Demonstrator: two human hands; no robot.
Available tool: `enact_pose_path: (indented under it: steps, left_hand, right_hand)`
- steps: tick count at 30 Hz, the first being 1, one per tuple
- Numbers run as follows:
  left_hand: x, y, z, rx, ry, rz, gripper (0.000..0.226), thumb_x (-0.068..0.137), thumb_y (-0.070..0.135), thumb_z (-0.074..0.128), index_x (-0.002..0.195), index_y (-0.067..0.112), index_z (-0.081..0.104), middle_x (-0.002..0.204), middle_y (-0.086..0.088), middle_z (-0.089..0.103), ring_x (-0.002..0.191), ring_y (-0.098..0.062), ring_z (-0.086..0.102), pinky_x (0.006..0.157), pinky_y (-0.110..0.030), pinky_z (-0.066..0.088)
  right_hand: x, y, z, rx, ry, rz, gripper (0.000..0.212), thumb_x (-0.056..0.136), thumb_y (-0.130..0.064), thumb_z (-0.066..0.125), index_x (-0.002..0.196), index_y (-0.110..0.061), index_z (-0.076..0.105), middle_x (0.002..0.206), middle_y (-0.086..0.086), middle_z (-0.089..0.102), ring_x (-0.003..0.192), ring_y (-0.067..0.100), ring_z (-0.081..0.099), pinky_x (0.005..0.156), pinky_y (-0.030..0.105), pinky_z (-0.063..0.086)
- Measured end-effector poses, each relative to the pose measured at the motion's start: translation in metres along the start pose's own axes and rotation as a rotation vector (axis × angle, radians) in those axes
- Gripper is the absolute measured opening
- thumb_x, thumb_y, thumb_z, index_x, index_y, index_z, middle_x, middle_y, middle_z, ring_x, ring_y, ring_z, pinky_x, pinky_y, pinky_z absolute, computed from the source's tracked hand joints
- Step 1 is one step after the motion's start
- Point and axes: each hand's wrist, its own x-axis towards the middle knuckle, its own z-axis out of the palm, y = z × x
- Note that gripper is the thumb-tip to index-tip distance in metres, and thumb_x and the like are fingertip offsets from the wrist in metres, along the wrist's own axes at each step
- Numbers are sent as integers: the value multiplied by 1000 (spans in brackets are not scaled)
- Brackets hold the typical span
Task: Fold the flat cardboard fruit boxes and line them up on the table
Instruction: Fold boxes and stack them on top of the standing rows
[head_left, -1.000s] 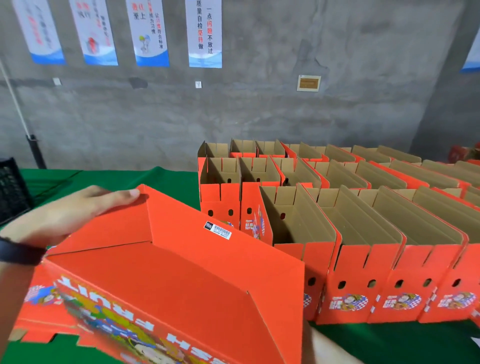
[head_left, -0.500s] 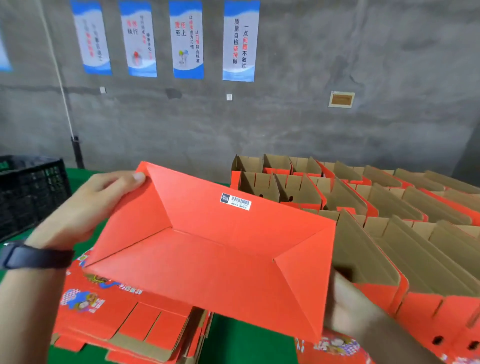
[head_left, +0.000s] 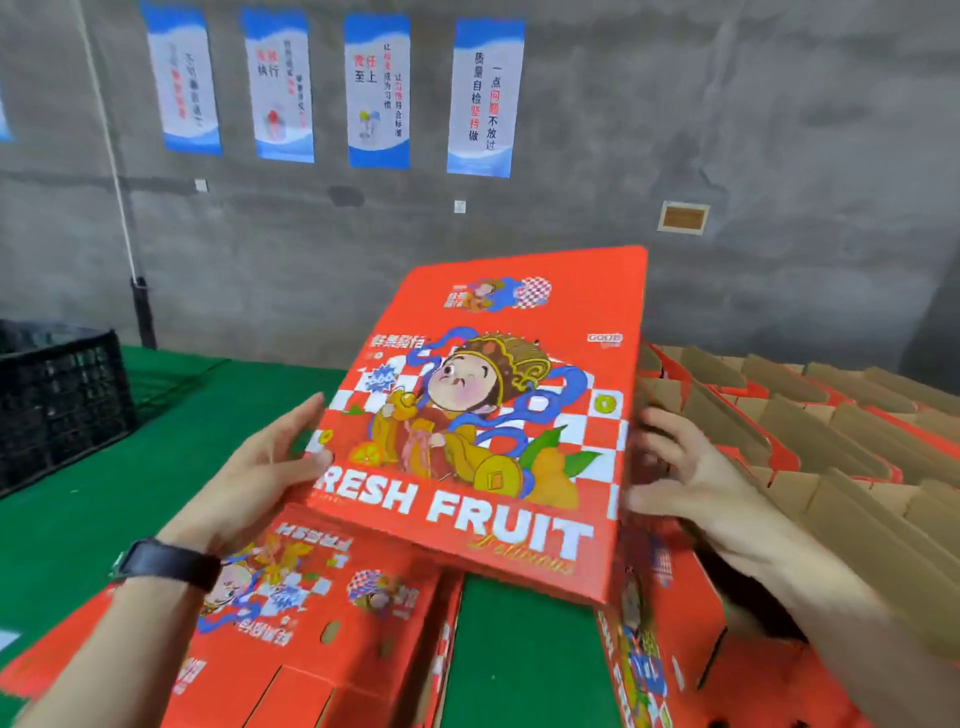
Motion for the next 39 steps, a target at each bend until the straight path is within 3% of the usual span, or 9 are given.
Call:
enact_pose_path:
  steps: [3, 7, 12, 16, 20, 24, 29, 35, 39]
  left_hand:
    - [14, -7, 15, 238, -42, 55, 83, 75, -28, 50, 133, 32, 45, 111, 8, 67, 77, -8, 66, 54, -26, 55]
    - [40, -27, 36, 290, 1, 88, 93, 65, -34, 48, 132, 30, 46, 71, 17, 66, 62, -9, 64, 46, -30, 54]
    - [66, -38, 72, 214, 63, 141, 93, 69, -29, 39, 108, 54, 55, 92, 15, 72, 80, -3, 67, 59, -29, 56]
    - [91, -21, 123, 107, -19, 146, 66, 87, -16, 36, 126, 36, 48, 125, -8, 62, 106, -21, 63, 87, -45, 53]
    - [89, 2, 203, 145, -94, 207, 52, 100, 17, 43, 149, 28, 27, 158, -2, 18, 142, -4, 12, 115, -35, 23]
    - [51, 11, 293, 24, -367, 113, 48, 95, 40, 49, 137, 49, 27, 139, 13, 48, 127, -12, 48, 101, -40, 45]
    - [28, -7, 400, 65, -448, 174, 98, 79, 30, 75, 152, 20, 10, 150, 0, 36, 138, -18, 35, 113, -46, 31]
    - [31, -24, 511, 113, -357, 228, 83, 88, 11, 65, 152, 15, 11, 152, 3, 32, 138, -8, 32, 117, -34, 26]
    - [47, -36, 574, 128, -358, 243, 76, 92, 9, 58, 152, 16, 12, 154, 1, 31, 141, -12, 30, 117, -40, 26]
  right_hand:
    - [5, -3, 7, -122, 30, -22, 112, 40, -19, 86, 136, -34, 32, 124, -7, 55, 72, 11, 57, 67, 25, 50]
    - [9, -9, 15, 82, 84, 41, 123, 48, -20, 85, 152, -27, 19, 133, 5, 51, 64, 12, 63, 51, 23, 48]
    - [2, -12, 20, 38, 189, 5, 125, 54, -21, 88, 153, -29, 11, 123, 12, 58, 86, 24, 63, 80, 42, 56]
    - [-7, -17, 6, 81, 364, -108, 130, 48, -23, 84, 154, -30, 8, 128, 19, 53, 77, 20, 48, 79, 33, 55]
    - [-13, -19, -27, 85, 529, -187, 121, 60, -8, 83, 154, -30, 9, 132, 20, 51, 79, 25, 42, 78, 37, 52]
    - [-18, -14, -78, 41, 671, -217, 115, 70, 6, 78, 153, -33, 9, 125, 21, 52, 77, 28, 47, 86, 54, 50]
    - [-30, 6, -156, -39, 790, -243, 112, 71, 7, 77, 152, -33, 10, 109, 4, 52, 55, 5, 46, 64, 31, 53]
    - [-45, 18, -245, -142, 891, -232, 111, 69, -13, 84, 150, -36, 12, 117, 2, 46, 78, 18, 48, 85, 54, 52]
    - [-46, 23, -306, -397, 898, -249, 114, 67, -17, 84, 152, -24, 8, 123, 3, 46, 92, 21, 48, 96, 43, 47]
